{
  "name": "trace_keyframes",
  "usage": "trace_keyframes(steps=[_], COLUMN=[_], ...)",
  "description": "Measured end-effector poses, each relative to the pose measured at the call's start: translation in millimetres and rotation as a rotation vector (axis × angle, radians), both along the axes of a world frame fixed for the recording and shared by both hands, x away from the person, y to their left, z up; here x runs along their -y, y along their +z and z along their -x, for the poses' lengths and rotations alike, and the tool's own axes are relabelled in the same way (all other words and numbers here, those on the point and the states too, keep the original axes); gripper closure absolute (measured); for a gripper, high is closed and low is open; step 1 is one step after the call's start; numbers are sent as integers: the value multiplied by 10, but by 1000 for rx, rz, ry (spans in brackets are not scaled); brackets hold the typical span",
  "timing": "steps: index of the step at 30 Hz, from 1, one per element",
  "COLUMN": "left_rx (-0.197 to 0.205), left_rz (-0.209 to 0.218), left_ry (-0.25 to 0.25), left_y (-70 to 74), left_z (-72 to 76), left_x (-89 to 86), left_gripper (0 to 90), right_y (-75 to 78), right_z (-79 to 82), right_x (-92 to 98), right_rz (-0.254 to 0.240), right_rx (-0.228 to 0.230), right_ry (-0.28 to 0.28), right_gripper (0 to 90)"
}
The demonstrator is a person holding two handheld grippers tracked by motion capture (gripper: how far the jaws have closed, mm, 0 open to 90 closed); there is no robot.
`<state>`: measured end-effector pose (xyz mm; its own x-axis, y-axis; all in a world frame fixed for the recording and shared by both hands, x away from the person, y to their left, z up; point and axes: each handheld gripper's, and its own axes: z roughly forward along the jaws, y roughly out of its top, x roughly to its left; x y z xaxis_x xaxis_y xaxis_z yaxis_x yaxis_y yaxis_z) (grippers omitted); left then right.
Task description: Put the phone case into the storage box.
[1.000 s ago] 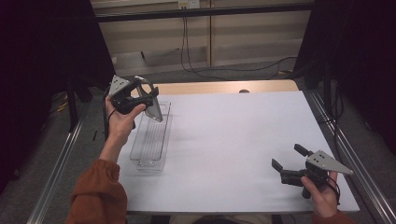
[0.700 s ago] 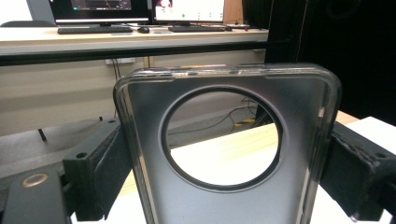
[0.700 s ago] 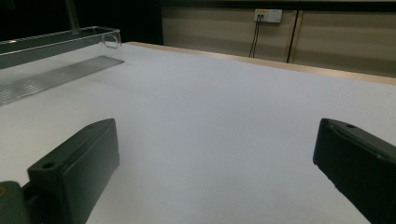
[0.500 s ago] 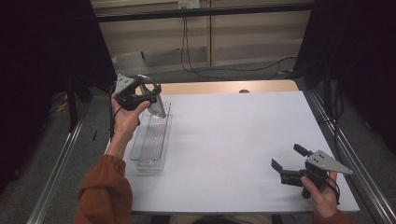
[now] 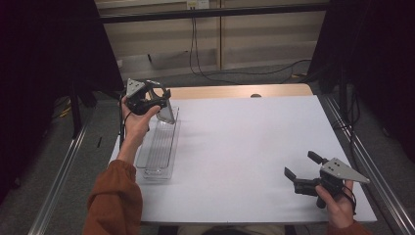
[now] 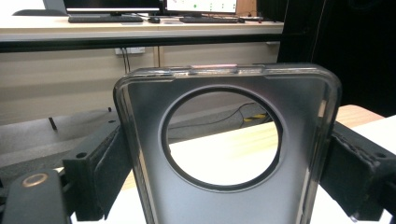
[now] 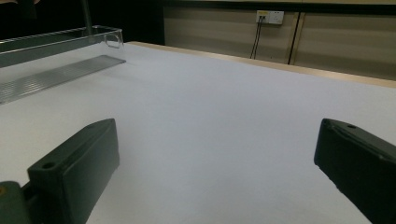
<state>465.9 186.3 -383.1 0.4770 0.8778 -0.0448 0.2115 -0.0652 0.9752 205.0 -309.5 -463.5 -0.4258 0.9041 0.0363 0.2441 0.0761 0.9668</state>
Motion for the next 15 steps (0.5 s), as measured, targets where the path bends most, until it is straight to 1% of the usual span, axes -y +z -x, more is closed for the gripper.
trace_keyframes(steps=[1, 2, 3, 4, 5, 6, 11, 12, 13, 14, 15], left_rx=[-1, -7, -8, -6, -16, -16, -35, -36, -37, -36, -40], left_rz=[-3, -14, -7, -9, -21, -10, -18, -10, -13, -7, -19], left_ry=[2, 16, 7, 9, 22, 22, 30, 30, 34, 29, 33], left_y=[-8, -13, -25, -32, -36, -51, -109, -122, -129, -140, -145], left_z=[-7, -8, -20, -32, -38, -50, -85, -91, -98, -106, -108], left_x=[6, 12, 19, 19, 15, 18, 52, 63, 70, 81, 84], left_gripper=[117, 117, 116, 116, 116, 116, 116, 116, 116, 116, 116], right_y=[0, -1, -1, -1, 0, -1, -5, -5, -6, -6, -5], right_z=[0, -1, -2, 0, 1, 2, -3, -3, -1, -2, -1], right_x=[0, 0, -2, -3, -4, -4, -5, -6, -7, -7, -7], right_rz=[0, 1, 2, 0, 0, 0, 1, 1, 0, 4, 5], right_rx=[0, -1, 0, -1, -3, -3, -3, -5, -7, -5, -4], right_ry=[0, 2, 3, 4, 5, 5, 7, 9, 9, 9, 10], right_gripper=[0, 0, 0, 0, 0, 0, 0, 0, 0, 0, 0])
